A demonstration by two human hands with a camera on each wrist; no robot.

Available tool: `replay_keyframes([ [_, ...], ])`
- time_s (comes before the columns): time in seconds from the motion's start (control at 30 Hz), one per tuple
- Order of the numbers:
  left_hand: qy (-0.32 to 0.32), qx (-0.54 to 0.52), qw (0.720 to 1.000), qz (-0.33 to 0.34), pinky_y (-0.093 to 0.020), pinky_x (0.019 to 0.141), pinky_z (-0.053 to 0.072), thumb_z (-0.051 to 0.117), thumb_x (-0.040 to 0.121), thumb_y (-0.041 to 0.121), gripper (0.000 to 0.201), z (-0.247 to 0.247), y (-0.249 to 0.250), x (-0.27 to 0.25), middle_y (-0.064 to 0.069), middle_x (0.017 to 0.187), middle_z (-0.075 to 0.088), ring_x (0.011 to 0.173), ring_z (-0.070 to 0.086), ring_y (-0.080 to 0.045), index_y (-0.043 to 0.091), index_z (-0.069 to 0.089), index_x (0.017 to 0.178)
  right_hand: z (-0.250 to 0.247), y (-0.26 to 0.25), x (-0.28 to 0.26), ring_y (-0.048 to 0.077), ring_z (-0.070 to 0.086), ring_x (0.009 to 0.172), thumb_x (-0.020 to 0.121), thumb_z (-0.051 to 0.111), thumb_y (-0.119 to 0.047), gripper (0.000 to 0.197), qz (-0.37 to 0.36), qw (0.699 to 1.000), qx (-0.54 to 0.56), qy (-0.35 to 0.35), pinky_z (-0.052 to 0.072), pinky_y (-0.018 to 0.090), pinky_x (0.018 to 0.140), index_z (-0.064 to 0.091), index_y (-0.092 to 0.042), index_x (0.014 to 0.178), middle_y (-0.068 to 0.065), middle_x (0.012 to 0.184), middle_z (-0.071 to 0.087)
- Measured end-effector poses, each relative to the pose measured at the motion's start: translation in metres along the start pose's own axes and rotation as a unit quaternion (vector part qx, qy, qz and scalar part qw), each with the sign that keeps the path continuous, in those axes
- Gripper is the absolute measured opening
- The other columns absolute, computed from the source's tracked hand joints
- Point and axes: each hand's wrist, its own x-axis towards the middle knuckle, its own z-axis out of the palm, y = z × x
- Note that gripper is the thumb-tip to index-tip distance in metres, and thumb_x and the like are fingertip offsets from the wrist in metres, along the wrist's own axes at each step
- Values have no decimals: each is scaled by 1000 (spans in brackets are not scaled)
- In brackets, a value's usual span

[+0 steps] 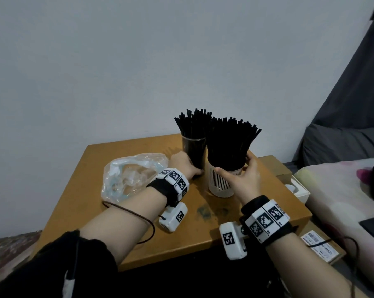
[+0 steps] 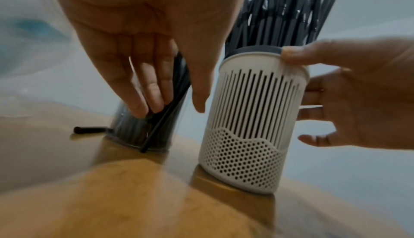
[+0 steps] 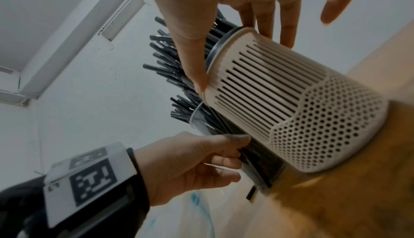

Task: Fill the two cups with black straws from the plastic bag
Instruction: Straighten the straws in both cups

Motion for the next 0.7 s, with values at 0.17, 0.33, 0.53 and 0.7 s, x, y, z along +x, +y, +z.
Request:
replay_keyframes([
  [0.17,42,25,998,26,-31,69,57,74,80,38,25,2,5,-1,-1,83,70,75,66,-18,15,69,84,-2,1,1,19,46,126,51,80,-55,96,-2,1000,14,-23,36,55,105,37,-31,134,-8,135,50],
  [0.33,55,45,997,28,-34,74,57,71,83,31,18,-1,7,-3,-3,89,71,79,66,-19,15,71,91,-2,4,2,18,47,125,50,80,-56,97,-4,999,20,-29,36,55,105,38,-31,134,-8,134,50],
  [0.53,69,-33,997,21,-30,71,54,74,81,20,13,-19,3,-22,-3,80,69,80,66,-19,13,67,72,-4,1,3,21,44,129,59,85,-41,97,-11,999,18,-32,39,52,105,34,-24,140,-1,139,48],
  [0.7,106,-95,989,37,-38,72,59,72,78,18,12,-47,0,-51,-8,71,71,74,69,-22,8,71,72,-15,-19,-12,22,27,135,69,81,-31,91,-74,996,27,46,29,45,111,29,-23,143,3,144,36],
])
